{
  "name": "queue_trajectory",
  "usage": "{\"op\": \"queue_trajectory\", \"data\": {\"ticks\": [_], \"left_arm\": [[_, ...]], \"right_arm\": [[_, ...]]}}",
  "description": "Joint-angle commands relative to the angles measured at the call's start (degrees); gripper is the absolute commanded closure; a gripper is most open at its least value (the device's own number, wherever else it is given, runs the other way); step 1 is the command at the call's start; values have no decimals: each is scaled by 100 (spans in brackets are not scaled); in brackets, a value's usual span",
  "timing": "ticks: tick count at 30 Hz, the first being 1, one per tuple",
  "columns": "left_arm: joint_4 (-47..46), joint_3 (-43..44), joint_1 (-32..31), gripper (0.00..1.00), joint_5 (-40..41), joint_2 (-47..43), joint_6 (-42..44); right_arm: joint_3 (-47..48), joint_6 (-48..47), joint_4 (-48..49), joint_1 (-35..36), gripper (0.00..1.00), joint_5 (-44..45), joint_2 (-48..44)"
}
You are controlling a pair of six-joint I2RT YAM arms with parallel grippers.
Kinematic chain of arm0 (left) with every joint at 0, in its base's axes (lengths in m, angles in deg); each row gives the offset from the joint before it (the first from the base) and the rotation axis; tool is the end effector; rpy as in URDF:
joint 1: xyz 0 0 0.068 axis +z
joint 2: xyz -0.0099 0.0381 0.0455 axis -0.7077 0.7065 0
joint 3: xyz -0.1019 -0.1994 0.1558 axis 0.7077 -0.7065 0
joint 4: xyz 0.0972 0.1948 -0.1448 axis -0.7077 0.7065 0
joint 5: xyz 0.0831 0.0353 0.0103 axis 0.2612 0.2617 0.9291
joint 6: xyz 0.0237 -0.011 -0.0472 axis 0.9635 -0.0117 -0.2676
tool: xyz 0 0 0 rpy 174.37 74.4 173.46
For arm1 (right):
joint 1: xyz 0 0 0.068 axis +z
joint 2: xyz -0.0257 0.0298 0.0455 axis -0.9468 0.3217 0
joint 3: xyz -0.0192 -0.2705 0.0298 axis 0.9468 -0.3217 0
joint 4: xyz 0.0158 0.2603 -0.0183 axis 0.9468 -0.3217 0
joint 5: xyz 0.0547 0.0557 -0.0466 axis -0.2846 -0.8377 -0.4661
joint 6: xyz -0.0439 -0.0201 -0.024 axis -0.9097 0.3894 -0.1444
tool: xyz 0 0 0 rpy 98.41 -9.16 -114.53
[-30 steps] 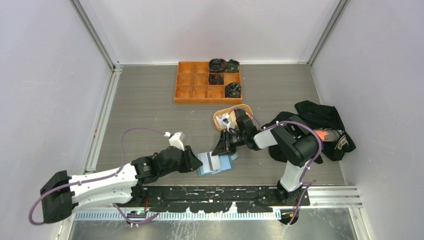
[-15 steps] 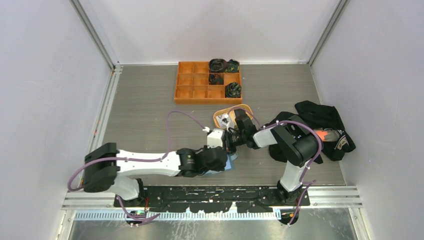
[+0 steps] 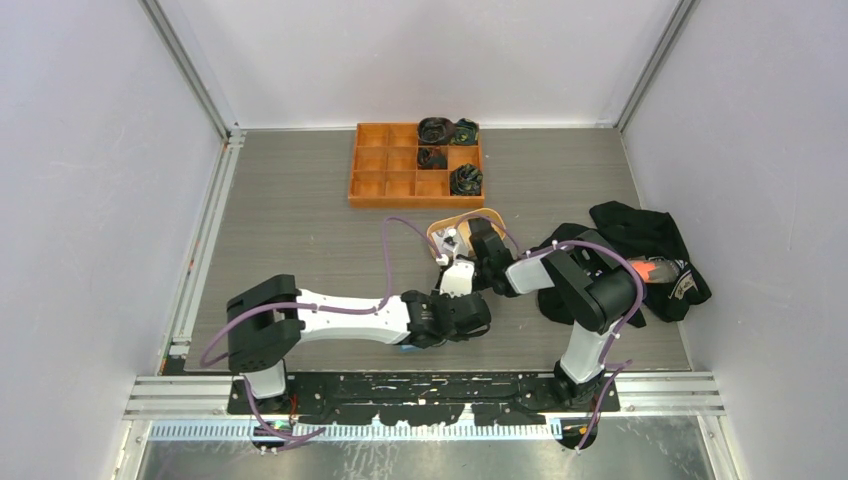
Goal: Put the credit cards into the card holder
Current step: Insert the credit card into the card holder.
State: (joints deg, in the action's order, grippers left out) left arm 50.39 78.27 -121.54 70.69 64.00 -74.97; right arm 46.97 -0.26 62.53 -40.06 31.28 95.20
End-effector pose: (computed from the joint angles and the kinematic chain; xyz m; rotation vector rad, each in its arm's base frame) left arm 0.0997 -0.3449 0.1945 0.2264 2.4614 -0.4267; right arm 0.2362 0.1745 0.1001 -0.3217 2.6007 1.5379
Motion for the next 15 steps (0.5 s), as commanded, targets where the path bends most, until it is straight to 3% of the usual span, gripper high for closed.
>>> {"op": "queue_trajectory", "data": {"ticks": [1, 15], "left_arm": [[329, 293, -18, 91, 448, 118, 30], [-19, -119, 0, 87, 278, 51, 45]], "right_arm": [[212, -219, -196, 36, 74, 113, 108], [336, -363, -488, 34, 73, 110, 243]]}}
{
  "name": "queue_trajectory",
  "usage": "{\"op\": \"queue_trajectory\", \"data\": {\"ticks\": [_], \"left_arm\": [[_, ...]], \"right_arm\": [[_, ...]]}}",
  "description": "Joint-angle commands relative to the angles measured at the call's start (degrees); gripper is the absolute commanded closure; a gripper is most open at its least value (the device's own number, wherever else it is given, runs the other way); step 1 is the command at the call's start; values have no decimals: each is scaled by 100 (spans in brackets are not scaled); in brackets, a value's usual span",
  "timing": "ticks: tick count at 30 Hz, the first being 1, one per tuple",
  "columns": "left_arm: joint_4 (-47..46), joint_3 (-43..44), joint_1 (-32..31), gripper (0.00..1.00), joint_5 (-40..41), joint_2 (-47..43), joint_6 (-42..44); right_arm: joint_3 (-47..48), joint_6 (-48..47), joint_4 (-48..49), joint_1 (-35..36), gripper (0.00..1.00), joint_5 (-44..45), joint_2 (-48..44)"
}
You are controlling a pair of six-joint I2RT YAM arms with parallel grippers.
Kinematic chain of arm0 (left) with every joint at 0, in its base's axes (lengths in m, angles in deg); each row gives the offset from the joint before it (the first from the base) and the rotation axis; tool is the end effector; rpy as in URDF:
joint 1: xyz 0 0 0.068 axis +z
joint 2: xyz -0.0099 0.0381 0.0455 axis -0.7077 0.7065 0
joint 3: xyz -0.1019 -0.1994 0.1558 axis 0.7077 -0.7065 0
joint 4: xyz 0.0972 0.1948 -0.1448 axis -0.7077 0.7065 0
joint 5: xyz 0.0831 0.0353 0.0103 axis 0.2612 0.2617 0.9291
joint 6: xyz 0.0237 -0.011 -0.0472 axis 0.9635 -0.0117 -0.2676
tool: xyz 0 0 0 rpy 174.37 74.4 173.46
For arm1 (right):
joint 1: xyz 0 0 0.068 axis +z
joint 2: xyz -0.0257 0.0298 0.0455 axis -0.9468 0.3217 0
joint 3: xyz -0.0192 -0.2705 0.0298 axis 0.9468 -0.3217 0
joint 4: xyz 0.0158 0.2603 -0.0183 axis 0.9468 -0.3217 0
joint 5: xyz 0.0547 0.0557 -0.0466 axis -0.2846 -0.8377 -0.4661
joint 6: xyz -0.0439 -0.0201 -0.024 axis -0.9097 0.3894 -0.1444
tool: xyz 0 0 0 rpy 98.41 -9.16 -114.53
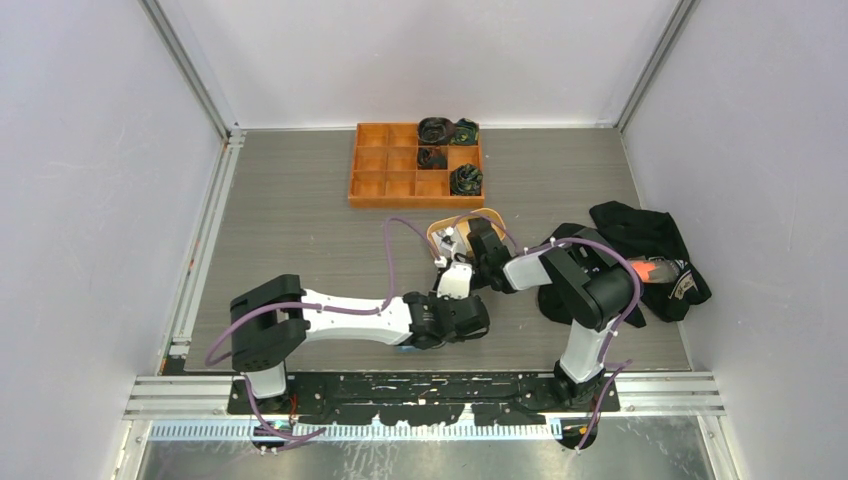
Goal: Put the credit cards into the card holder
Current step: Insert the credit card into the card holder.
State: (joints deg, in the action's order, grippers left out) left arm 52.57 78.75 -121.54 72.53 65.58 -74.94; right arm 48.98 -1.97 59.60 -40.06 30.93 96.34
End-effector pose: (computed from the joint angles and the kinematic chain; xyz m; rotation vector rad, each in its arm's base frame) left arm 0.1006 -0.3446 0.1860 0.2347 2.4637 -0.3408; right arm 0.2408 0.1774 0.0992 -0.3433 2.6222 1.5303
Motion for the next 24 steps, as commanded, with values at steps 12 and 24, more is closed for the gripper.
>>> {"op": "queue_trajectory", "data": {"ticks": [12, 24], "left_arm": [[-677, -633, 14, 74, 4, -342, 368], [-584, -748, 18, 68, 193, -573, 498]], "right_arm": [[201, -189, -309, 37, 73, 63, 168], [282, -275, -425, 37, 68, -5, 85]]}}
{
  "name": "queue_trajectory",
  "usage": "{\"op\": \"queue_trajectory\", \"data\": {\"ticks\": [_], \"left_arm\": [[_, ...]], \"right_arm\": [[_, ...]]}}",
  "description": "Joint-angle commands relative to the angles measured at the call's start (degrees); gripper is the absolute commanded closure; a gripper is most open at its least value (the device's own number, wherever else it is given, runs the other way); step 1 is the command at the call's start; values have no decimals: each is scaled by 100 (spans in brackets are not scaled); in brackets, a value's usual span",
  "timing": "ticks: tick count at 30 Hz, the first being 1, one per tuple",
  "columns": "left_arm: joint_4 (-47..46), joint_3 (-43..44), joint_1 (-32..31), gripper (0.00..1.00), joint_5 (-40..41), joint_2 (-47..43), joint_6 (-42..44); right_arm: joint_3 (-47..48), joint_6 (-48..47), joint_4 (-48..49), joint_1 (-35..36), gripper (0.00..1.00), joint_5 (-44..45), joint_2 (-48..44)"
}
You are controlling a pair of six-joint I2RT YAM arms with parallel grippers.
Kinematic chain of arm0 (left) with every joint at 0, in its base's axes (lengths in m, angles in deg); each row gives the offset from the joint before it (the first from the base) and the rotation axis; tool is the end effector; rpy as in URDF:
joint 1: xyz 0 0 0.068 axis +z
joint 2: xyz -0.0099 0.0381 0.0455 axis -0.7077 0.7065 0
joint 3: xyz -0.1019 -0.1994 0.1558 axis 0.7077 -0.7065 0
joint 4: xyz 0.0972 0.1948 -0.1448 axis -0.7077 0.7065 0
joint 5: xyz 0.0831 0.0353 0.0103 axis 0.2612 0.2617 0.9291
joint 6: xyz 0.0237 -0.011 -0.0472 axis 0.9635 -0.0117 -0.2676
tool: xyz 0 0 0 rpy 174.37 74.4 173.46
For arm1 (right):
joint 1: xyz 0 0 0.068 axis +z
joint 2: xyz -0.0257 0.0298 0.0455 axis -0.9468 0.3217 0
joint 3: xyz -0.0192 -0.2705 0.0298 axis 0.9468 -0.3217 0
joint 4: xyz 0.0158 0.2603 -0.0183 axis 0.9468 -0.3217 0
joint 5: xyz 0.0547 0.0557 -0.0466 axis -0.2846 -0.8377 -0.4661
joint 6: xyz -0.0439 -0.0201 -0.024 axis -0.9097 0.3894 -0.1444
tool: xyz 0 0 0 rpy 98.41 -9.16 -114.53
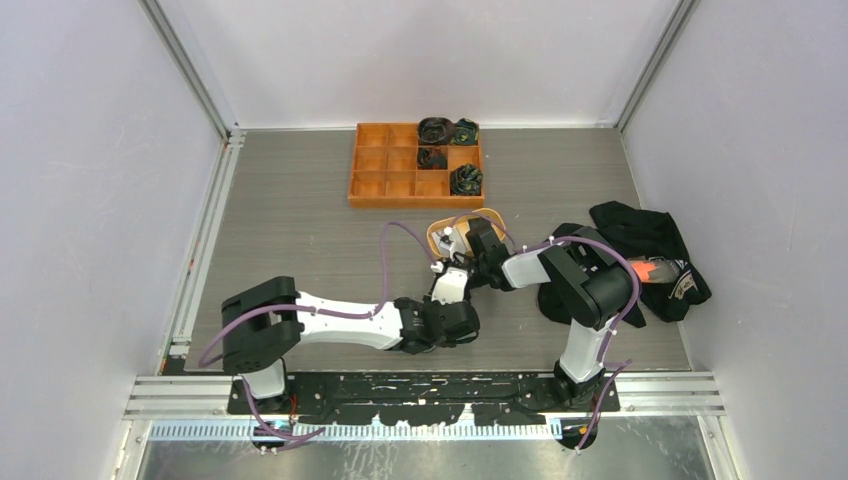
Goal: Put the credit cards into the card holder
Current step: Insert the credit card into the card holder.
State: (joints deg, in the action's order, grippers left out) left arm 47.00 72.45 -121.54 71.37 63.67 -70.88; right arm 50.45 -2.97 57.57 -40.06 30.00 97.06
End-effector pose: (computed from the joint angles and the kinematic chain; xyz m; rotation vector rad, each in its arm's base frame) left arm 0.0966 -0.3307 0.1708 0.3219 2.4540 -0.3470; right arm 0.2439 0.1797 0.0994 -0.3622 2.6344 1.5421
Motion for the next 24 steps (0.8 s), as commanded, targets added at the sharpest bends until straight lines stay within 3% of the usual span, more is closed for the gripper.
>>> {"op": "queue_trajectory", "data": {"ticks": [1, 11, 18, 21, 24], "left_arm": [[-14, -165, 15, 67, 346, -432, 73], [-218, -561, 20, 65, 395, -933, 100], [-2335, -1703, 13, 64, -490, -1878, 742], [-2687, -1829, 45, 67, -547, -1962, 762], [-2539, -1594, 77, 77, -541, -1757, 784]], "right_arm": [[146, -193, -236, 36, 67, 65, 3], [256, -420, -500, 32, 61, 51, -213], [363, -650, -787, 37, 60, 134, -348], [388, -659, -815, 45, 60, 148, -311], [394, -670, -842, 56, 60, 152, -309]]}}
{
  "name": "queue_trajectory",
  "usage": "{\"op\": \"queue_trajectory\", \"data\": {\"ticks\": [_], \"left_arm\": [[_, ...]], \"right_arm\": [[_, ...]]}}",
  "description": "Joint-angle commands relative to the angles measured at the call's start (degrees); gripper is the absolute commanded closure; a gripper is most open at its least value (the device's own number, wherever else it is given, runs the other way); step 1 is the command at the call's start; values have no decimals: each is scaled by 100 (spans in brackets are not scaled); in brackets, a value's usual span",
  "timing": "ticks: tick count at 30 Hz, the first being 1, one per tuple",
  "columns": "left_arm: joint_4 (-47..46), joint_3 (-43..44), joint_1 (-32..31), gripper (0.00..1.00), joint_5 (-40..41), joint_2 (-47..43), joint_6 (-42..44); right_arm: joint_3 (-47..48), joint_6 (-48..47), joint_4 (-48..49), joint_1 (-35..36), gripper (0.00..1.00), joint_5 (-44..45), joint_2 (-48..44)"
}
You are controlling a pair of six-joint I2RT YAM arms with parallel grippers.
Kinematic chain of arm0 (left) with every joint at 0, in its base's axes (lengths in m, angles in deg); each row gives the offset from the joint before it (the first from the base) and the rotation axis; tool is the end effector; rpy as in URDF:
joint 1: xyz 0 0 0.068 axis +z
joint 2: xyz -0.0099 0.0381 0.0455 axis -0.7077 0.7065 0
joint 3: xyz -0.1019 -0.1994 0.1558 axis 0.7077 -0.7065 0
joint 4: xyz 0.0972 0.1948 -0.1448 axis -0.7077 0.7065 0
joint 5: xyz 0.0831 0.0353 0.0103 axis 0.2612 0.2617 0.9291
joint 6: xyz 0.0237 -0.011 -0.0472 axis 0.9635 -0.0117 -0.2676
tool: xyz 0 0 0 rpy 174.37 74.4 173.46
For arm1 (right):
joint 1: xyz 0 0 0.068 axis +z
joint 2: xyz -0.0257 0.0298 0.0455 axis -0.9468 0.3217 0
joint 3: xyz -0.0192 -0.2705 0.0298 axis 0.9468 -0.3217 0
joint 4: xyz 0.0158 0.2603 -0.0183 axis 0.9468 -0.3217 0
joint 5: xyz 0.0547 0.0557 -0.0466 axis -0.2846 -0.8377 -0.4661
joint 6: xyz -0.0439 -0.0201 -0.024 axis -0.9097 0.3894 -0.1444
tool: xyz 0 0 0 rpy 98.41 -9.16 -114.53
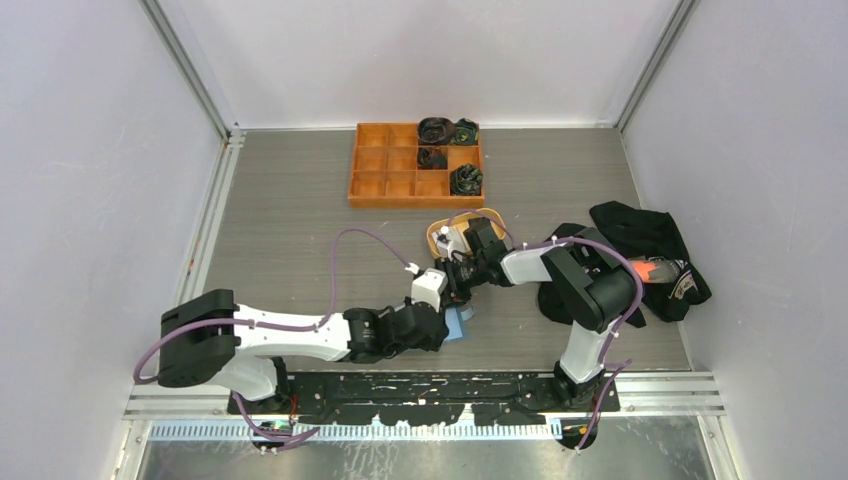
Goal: Put the credit cards into the card holder
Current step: Insert the credit card into the card holder.
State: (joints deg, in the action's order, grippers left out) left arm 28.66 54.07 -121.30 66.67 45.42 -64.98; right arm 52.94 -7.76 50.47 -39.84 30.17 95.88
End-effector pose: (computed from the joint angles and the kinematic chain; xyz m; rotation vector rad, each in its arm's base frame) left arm 0.0819 -0.2754 0.1915 0.3593 2.2998 -0.6981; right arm 0.2452 0.1818 0.1077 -0.4398 2.6504 1.5075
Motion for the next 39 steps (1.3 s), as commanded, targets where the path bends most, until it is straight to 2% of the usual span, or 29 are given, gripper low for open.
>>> {"op": "queue_trajectory", "data": {"ticks": [1, 5, 14, 23, 29, 39], "left_arm": [[-645, 345, 66, 80, -66, 220, 203], [-380, 741, 139, 88, -78, 683, 236], [421, 1244, 182, 95, 249, 1279, 168], [603, 1111, 226, 91, 413, 1238, 24], [863, 943, 261, 81, 544, 1077, -200], [1053, 753, 262, 79, 716, 570, -274]], "right_arm": [[148, -195, -138, 33, 60, 131, -189], [172, -200, -183, 37, 60, 139, -208], [284, -346, -453, 35, 60, 239, -151], [423, -520, -813, 33, 60, 314, -58], [447, -552, -838, 33, 56, 210, -74], [505, -663, -958, 33, 54, 227, -166]]}}
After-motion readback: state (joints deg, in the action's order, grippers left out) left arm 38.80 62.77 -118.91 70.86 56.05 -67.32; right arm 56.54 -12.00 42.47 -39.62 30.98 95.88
